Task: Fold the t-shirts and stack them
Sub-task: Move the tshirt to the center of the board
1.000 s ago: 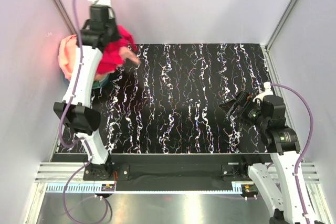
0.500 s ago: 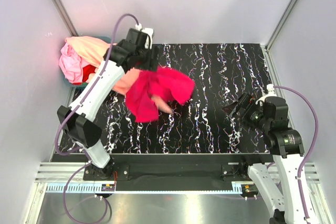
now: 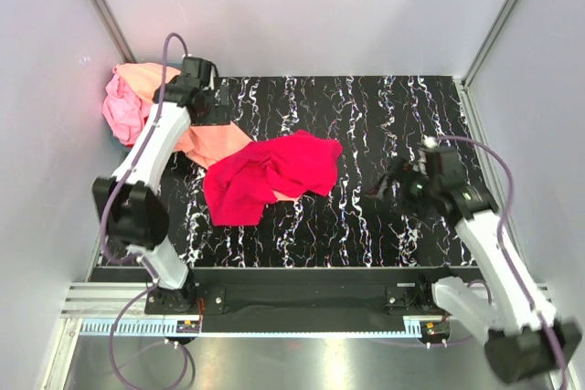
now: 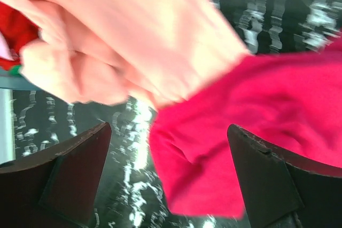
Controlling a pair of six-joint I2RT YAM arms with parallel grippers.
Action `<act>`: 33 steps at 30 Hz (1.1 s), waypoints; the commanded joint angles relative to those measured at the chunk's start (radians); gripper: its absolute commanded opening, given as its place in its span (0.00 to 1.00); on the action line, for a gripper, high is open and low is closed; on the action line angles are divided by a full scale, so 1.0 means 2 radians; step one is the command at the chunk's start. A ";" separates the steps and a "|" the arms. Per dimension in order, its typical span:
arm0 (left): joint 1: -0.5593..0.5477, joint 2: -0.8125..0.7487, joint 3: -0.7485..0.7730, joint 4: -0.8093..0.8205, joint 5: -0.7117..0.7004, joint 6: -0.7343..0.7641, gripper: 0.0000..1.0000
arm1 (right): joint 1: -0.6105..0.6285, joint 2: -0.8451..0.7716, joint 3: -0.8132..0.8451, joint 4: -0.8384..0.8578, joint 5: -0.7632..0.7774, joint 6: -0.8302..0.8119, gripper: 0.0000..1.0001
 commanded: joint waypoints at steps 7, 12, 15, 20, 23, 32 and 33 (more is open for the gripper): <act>0.025 0.134 0.108 0.008 -0.098 -0.016 0.99 | 0.184 0.200 0.085 0.077 0.092 0.019 1.00; 0.025 0.232 0.201 -0.067 -0.131 -0.040 0.99 | 0.195 0.204 0.042 0.108 0.092 0.025 1.00; 0.025 0.243 0.177 -0.059 -0.122 -0.057 0.99 | 0.195 0.204 0.022 0.116 0.091 0.025 1.00; 0.025 0.241 0.103 -0.016 -0.106 -0.082 0.99 | 0.195 0.207 0.014 0.121 0.090 0.017 1.00; 0.025 0.242 0.066 0.010 -0.094 -0.087 0.99 | 0.195 0.209 0.015 0.118 0.092 0.014 1.00; 0.029 0.289 0.091 0.033 -0.039 -0.057 0.00 | 0.195 0.202 0.004 0.117 0.092 0.014 1.00; 0.029 0.290 0.103 0.023 -0.041 -0.056 0.00 | 0.195 0.198 0.002 0.116 0.092 0.014 1.00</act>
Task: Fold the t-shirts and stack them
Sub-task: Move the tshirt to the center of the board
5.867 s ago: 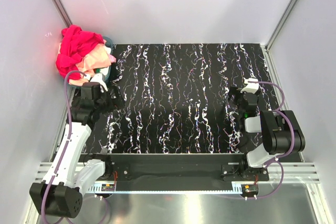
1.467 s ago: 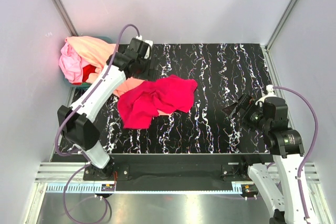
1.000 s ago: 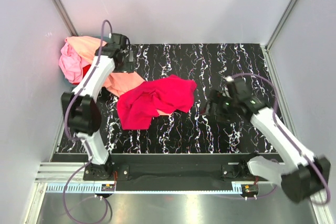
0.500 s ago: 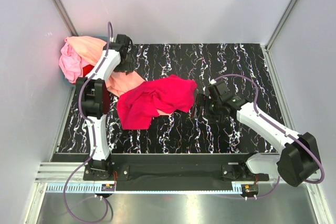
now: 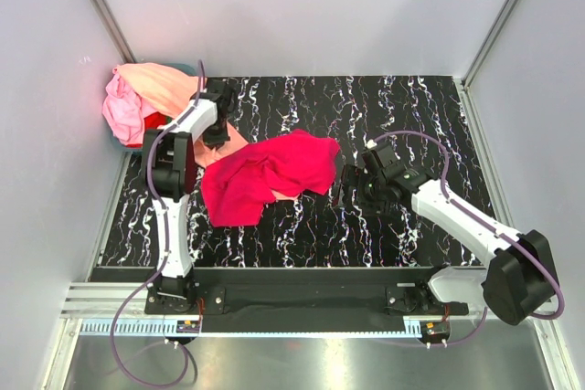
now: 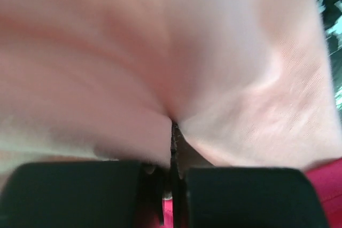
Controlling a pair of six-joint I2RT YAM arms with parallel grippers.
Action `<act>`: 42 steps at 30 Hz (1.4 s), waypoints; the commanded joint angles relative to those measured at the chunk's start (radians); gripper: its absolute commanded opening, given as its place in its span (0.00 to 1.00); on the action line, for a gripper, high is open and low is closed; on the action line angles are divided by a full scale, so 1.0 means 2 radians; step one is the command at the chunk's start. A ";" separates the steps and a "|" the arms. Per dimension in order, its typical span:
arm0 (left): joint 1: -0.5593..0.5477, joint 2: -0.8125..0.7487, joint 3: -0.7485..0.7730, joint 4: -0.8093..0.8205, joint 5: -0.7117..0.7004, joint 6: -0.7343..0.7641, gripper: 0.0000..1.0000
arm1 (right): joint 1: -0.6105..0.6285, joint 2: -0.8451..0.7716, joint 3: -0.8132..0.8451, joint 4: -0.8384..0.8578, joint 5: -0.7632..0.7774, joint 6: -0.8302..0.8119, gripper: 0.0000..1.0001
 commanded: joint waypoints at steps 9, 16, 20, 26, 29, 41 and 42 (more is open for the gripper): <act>0.060 -0.094 0.282 -0.085 0.020 0.016 0.00 | 0.004 -0.028 -0.005 0.009 0.007 0.009 1.00; 0.131 -0.175 0.323 -0.002 -0.023 0.008 0.00 | 0.004 -0.029 -0.008 0.004 0.001 0.009 1.00; 0.174 -0.174 0.346 0.021 -0.036 -0.003 0.00 | 0.004 -0.028 -0.010 -0.002 0.004 0.003 0.99; 0.189 -0.160 0.310 0.040 -0.048 0.004 0.11 | 0.004 -0.021 -0.010 0.001 0.003 0.002 1.00; 0.192 -0.124 0.289 0.042 -0.025 0.006 0.57 | 0.004 -0.019 -0.010 0.002 -0.002 0.003 1.00; 0.196 -0.119 0.258 -0.023 0.045 0.006 0.99 | 0.004 -0.011 -0.004 0.004 -0.029 0.002 1.00; 0.197 -0.123 0.257 -0.027 0.049 0.006 0.99 | 0.005 -0.008 -0.001 0.004 -0.034 0.001 0.99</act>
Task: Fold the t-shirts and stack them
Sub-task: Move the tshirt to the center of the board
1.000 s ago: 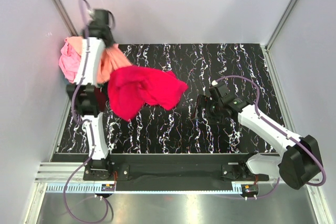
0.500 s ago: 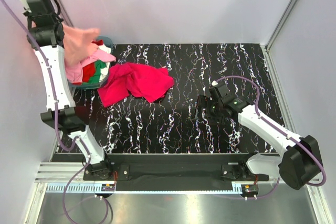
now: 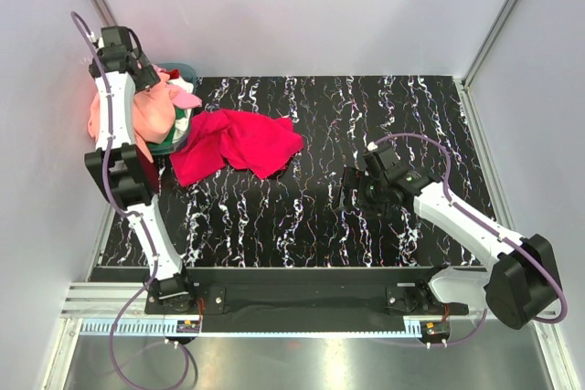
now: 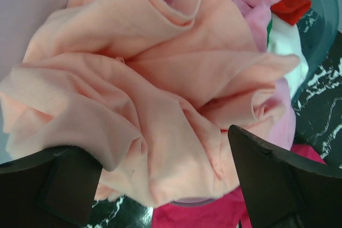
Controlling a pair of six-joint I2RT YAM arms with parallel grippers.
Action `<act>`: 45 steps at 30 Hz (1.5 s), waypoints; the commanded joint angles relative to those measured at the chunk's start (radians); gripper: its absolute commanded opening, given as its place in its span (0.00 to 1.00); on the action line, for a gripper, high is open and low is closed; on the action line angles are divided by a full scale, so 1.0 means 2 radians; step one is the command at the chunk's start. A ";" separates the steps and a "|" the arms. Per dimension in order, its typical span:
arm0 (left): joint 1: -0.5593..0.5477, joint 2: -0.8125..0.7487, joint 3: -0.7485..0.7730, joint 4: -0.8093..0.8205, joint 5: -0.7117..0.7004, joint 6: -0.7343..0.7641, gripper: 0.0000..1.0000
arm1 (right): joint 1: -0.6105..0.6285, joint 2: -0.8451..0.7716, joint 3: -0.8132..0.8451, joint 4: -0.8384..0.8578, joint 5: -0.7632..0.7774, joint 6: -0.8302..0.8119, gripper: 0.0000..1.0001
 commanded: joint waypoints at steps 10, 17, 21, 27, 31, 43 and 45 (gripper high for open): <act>-0.019 -0.223 -0.180 -0.026 0.068 -0.040 0.99 | 0.020 0.098 0.096 0.007 -0.031 -0.007 1.00; -0.035 -0.305 -0.336 -0.016 0.063 -0.023 0.99 | 0.036 0.240 0.257 0.015 -0.051 -0.018 1.00; -0.047 -0.373 -0.412 -0.005 0.079 -0.025 0.99 | 0.037 0.333 0.350 0.018 -0.080 -0.012 0.99; -0.086 -0.488 -0.536 0.028 0.127 -0.033 0.99 | 0.058 0.446 0.456 0.003 -0.087 0.000 0.95; -0.107 -0.547 -0.588 0.040 0.146 -0.037 0.99 | 0.089 0.495 0.486 0.008 -0.071 0.013 0.91; -0.113 -0.669 -0.663 0.026 0.118 -0.025 0.99 | 0.109 0.599 0.595 0.014 0.020 0.076 0.83; -0.112 -0.683 -0.666 0.032 0.121 -0.025 0.99 | 0.110 0.612 0.615 -0.005 0.048 0.083 0.80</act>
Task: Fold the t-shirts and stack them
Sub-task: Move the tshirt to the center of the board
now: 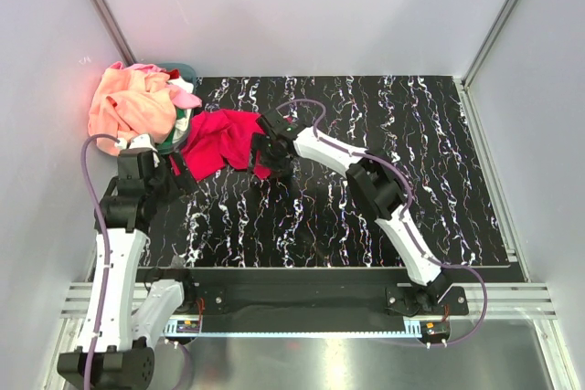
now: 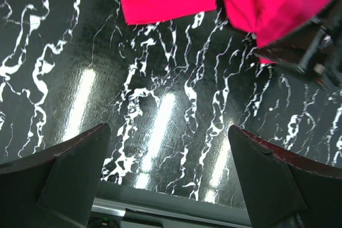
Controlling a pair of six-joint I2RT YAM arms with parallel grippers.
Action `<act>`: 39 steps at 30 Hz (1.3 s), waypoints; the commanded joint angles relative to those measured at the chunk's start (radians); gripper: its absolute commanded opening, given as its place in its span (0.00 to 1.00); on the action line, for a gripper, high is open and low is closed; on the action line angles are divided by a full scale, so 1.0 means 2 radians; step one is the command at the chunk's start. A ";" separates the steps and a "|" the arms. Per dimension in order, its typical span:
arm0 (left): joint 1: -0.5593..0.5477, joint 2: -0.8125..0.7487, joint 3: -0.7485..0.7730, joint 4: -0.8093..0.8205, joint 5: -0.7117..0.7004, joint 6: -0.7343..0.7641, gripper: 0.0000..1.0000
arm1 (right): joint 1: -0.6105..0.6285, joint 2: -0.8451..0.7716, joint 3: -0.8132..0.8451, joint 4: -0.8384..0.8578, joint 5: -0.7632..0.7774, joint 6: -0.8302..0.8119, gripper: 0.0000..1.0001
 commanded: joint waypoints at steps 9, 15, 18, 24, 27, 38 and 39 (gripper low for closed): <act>-0.008 -0.086 -0.031 0.061 -0.024 -0.007 0.99 | -0.001 0.061 0.064 -0.042 0.108 0.031 0.63; -0.009 -0.085 -0.030 0.059 -0.033 -0.012 0.99 | -0.001 0.029 0.028 -0.021 0.112 0.016 0.14; -0.008 -0.079 -0.030 0.058 -0.034 -0.010 0.99 | -0.002 -0.003 0.035 -0.040 0.125 -0.010 0.00; -0.023 -0.042 -0.037 0.072 -0.009 -0.004 0.98 | -0.015 -0.135 -0.013 -0.087 0.179 -0.043 0.00; -0.062 0.013 -0.031 0.059 -0.020 -0.018 0.94 | -0.046 -0.228 -0.089 -0.102 0.187 -0.038 0.00; -0.218 0.083 -0.073 0.102 -0.076 -0.122 0.94 | -0.148 -0.514 -0.342 -0.113 0.214 -0.016 0.00; -0.221 0.089 -0.078 0.108 -0.076 -0.127 0.94 | -0.150 -0.522 -0.353 -0.119 0.217 -0.015 0.00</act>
